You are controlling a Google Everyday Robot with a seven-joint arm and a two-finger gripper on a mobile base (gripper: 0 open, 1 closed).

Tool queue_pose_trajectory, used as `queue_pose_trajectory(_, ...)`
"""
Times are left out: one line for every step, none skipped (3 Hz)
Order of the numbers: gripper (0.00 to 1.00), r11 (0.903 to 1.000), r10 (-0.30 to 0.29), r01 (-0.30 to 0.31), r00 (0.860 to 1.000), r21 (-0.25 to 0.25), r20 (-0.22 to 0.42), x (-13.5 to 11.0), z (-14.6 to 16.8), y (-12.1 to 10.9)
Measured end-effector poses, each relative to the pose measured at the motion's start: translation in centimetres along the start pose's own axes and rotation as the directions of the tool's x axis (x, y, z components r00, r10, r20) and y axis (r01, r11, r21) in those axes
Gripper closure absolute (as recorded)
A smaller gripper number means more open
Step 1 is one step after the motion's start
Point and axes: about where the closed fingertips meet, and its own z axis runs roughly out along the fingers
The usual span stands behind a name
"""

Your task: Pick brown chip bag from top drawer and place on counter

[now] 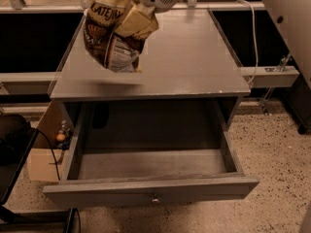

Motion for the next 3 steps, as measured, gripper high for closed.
queue_pose_trajectory(1.00,1.0000,0.000,0.000,1.000,0.000,0.000,0.0,0.0,0.0)
queue_pose_trajectory(1.00,0.9990,-0.044,0.044,0.998,-0.008,-0.034,0.4,0.0,-0.2)
queue_pose_trajectory(1.00,0.9953,-0.096,0.095,0.993,-0.016,-0.073,1.1,-0.2,-0.4)
